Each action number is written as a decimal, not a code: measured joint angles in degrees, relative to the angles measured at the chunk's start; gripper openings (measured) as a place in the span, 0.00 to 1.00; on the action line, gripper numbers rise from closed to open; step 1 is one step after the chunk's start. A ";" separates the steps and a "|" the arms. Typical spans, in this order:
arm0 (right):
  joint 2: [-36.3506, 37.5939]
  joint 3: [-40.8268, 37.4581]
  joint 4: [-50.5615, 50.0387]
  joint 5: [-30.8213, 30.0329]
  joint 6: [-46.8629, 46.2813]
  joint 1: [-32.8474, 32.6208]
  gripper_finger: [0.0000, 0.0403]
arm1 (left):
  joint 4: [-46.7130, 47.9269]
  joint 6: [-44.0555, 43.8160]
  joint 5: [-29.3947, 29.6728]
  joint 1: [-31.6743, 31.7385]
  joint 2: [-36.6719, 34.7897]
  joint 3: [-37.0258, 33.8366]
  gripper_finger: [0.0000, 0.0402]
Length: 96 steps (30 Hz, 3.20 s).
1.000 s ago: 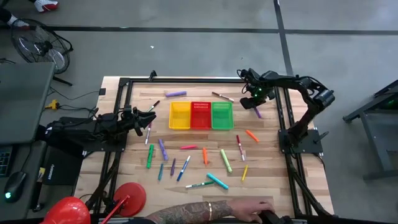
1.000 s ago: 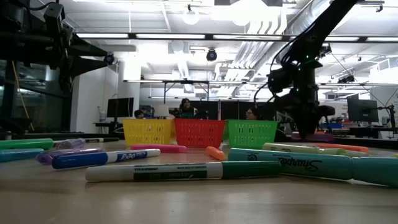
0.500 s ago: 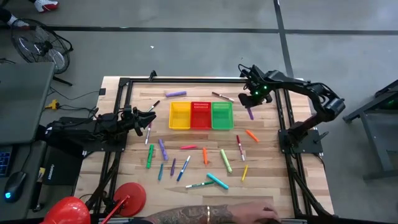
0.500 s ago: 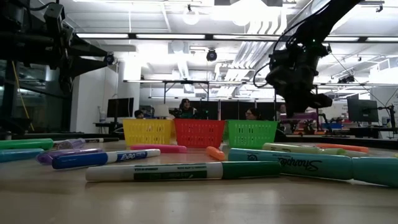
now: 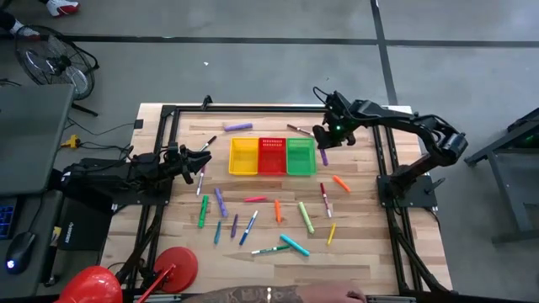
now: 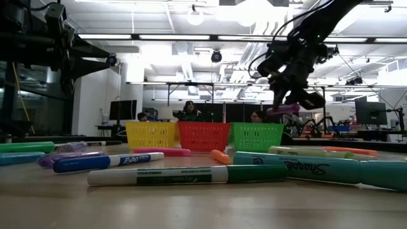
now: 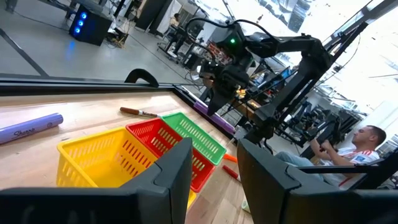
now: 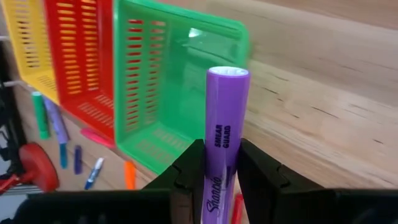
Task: Pick & Place Markers
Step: Put the dark purple highlighter into the green bin, then put the light green highlighter into the green bin
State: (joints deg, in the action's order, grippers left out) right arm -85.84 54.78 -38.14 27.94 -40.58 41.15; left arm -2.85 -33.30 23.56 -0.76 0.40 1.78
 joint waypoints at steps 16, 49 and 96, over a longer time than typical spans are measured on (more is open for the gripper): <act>-0.26 0.00 9.05 -5.20 -6.99 -4.97 0.18 | 0.00 0.00 0.01 0.00 -0.02 0.01 0.32; -8.07 0.02 16.50 -15.55 -14.93 -12.71 0.19 | 0.00 0.00 0.00 0.00 0.00 0.00 0.32; -3.20 0.02 14.49 -9.05 -5.98 -14.86 0.28 | 0.02 0.00 0.00 0.00 0.00 0.00 0.32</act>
State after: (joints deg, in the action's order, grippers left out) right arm -89.05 54.81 -23.65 18.90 -46.55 26.29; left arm -2.83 -33.30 23.56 -0.76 0.40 1.78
